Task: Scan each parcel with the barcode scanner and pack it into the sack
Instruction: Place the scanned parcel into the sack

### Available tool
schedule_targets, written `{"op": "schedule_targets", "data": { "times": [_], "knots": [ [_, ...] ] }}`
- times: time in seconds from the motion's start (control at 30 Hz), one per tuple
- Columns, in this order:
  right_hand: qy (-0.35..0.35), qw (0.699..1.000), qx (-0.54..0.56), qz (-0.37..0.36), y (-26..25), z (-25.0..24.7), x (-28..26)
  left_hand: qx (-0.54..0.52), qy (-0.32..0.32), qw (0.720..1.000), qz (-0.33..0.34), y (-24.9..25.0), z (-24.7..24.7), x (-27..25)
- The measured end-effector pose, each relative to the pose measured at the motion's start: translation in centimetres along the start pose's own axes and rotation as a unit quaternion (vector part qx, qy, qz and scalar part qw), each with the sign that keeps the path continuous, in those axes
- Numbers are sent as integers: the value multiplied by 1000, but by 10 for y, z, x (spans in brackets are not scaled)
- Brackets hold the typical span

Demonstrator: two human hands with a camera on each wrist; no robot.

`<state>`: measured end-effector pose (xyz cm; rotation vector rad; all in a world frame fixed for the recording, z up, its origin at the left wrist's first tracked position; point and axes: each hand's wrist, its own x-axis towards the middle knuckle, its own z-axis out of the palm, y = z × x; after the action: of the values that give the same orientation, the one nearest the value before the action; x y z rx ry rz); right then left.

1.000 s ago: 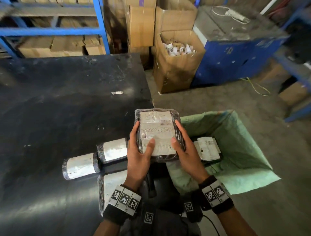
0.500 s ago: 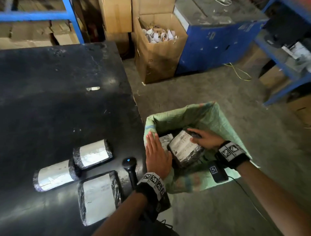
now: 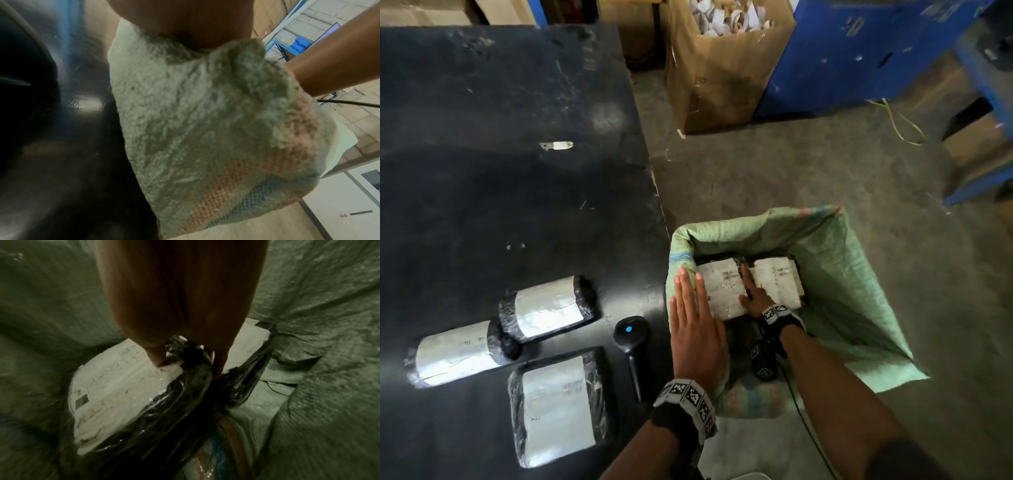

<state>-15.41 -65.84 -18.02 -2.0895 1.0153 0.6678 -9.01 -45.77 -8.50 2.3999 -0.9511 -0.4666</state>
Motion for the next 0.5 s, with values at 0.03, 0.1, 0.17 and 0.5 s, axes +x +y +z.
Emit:
{"op": "schedule_targets", "data": {
  "times": [0.03,0.1,0.17,0.5],
  "knots": [
    [3,1000,-20,7,4,2,6,1,-1,1000,-3,0,1,1],
    [-6,999,-43,6,9,1,15,8,-7,1000,-6,2,3,3],
    [-14,998,-60,17,14,1,23,17,-11,1000,-7,4,4,4],
    [98,991,-74,44,-72,-80,-52,-56,-110,991,54,-30,-52,10]
  ]
}}
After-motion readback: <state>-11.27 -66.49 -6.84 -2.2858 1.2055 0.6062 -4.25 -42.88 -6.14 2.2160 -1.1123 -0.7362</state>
